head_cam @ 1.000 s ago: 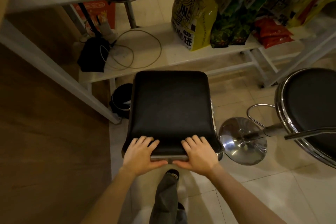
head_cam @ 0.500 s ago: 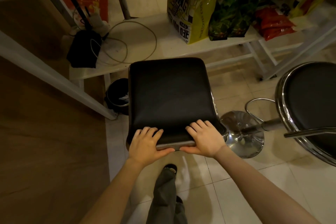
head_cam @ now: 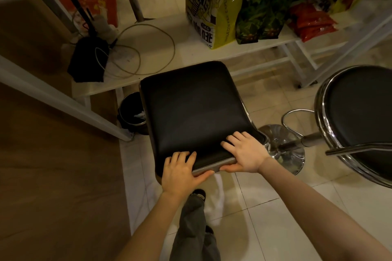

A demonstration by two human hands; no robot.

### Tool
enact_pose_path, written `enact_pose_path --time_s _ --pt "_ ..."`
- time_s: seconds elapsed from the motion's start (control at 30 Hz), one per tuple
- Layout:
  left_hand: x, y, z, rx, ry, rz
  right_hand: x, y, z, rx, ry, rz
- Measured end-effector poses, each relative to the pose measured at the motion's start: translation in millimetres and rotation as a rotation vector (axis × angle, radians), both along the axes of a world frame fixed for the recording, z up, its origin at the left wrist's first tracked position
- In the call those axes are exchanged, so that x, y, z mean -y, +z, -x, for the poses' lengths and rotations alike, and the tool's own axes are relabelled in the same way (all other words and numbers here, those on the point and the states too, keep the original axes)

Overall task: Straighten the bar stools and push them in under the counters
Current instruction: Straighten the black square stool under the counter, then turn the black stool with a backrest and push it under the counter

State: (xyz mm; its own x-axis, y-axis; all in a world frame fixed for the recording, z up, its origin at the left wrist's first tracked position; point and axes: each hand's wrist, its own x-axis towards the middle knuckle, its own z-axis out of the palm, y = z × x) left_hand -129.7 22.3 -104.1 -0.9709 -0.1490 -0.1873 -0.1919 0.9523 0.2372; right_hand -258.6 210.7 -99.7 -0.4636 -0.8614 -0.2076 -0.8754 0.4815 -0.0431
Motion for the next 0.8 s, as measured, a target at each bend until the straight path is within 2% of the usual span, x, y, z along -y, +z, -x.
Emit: enact_pose_path --time_s 0.17,0.33,0.43,0.53,0.67,0.8 --pt "-2.8 2.8 1.3 -0.018 -0.002 0.006 -1.2 5.1 3.6 0.052 -0.021 -0.014" --pt "-5.4 9.1 5.6 0.102 -0.002 0.047 1.2 17.1 2.3 0.116 -0.085 -0.071" --pt "-2.4 13.0 6.2 0.143 -0.055 0.058 3.6 31.5 1.0 0.224 -0.230 -0.062" --pt "1.5 25.8 20.8 0.100 -0.142 0.012 -0.2 57.4 3.5 0.323 -0.431 0.099" --pt "-22.5 61.3 72.8 -0.003 -0.257 -0.099 -23.8 104.2 11.1 0.207 -0.564 0.287" --pt "-81.3 109.5 115.3 -0.149 -0.424 -0.231 -62.0 147.3 11.0 0.034 -0.654 0.368"
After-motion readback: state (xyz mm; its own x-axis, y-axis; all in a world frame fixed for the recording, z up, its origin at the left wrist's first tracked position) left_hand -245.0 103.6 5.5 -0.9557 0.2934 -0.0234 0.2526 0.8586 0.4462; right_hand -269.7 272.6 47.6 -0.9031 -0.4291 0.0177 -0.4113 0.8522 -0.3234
